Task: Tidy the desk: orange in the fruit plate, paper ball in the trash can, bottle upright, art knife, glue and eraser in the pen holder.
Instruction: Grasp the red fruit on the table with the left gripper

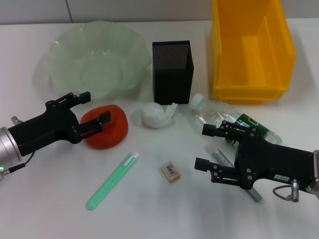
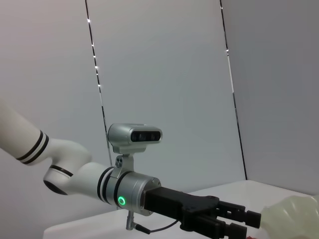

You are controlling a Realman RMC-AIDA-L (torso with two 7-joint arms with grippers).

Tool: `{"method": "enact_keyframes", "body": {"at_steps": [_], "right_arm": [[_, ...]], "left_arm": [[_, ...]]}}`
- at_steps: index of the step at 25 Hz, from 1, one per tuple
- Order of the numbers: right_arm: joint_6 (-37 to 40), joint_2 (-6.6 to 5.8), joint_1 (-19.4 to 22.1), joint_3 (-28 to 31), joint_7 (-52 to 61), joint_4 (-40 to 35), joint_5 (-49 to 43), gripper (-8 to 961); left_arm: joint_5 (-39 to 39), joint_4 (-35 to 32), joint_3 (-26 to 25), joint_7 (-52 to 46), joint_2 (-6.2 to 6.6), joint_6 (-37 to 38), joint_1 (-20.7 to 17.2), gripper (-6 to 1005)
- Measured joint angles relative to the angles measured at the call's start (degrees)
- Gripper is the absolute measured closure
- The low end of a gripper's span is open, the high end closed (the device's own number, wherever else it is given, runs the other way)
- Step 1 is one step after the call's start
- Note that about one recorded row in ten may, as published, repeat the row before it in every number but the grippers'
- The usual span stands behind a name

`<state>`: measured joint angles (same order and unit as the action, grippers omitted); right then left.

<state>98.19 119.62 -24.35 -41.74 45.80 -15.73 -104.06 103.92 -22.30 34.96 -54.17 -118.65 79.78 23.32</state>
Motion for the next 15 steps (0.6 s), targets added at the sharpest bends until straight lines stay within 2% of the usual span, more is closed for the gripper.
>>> {"method": "enact_keyframes", "body": {"at_steps": [15], "right_arm": [[-0.58, 0.00, 0.00, 0.08, -0.02, 0.27, 0.16, 200]], "left_arm": [[0.22, 2.47, 1.79, 2.19, -0.09, -3.06, 0.08, 308]]}}
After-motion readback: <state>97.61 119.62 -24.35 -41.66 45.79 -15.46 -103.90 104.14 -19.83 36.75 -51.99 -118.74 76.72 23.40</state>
